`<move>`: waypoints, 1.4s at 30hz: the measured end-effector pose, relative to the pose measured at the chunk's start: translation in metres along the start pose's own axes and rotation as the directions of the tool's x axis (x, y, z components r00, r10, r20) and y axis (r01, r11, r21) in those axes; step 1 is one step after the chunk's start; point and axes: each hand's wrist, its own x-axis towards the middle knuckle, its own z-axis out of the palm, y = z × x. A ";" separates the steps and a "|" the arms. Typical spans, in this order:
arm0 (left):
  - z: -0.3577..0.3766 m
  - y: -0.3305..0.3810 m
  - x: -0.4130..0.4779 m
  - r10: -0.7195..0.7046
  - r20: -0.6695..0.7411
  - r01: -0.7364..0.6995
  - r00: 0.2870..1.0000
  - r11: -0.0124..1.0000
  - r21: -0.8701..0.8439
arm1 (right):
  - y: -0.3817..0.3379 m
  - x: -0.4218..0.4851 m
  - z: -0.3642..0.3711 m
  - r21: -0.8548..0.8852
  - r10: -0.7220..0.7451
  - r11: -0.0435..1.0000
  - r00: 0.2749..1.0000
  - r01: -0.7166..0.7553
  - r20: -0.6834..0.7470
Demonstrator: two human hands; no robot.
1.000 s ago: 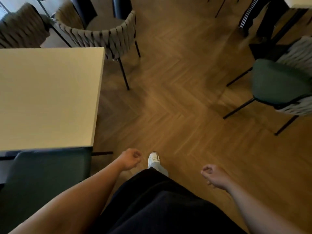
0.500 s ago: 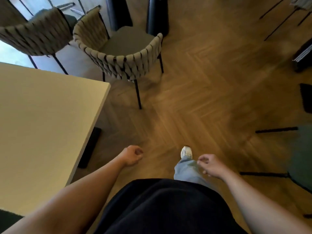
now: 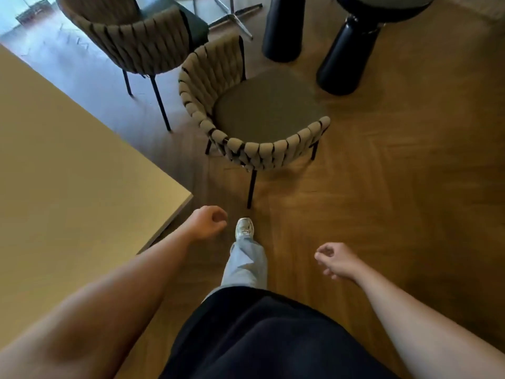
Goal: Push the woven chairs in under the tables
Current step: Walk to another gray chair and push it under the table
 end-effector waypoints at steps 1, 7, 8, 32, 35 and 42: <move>-0.021 0.005 0.026 0.025 -0.033 -0.024 0.999 0.999 0.027 | -0.019 0.017 -0.011 0.009 -0.003 1.000 1.000 0.003 -0.006; -0.158 0.040 0.169 0.156 -0.162 -0.137 0.974 0.983 0.122 | -0.129 0.109 -0.054 0.200 0.030 0.980 0.998 -0.019 -0.054; -0.177 0.046 0.191 0.176 -0.167 -0.153 0.970 0.978 0.144 | -0.147 0.123 -0.058 0.249 0.028 0.969 0.998 -0.012 -0.061; -0.238 -0.017 0.357 0.092 0.273 -0.280 0.958 0.515 0.810 | -0.296 0.284 -0.046 0.925 0.623 0.313 0.782 -0.216 -0.028; -0.225 -0.011 0.348 0.071 0.225 -0.224 0.972 0.570 0.790 | -0.291 0.284 -0.063 0.915 0.606 0.345 0.794 -0.208 -0.048; -0.169 0.016 0.311 -0.064 0.104 -0.025 0.993 0.727 0.686 | -0.263 0.293 -0.116 0.854 0.479 0.500 0.868 -0.145 -0.133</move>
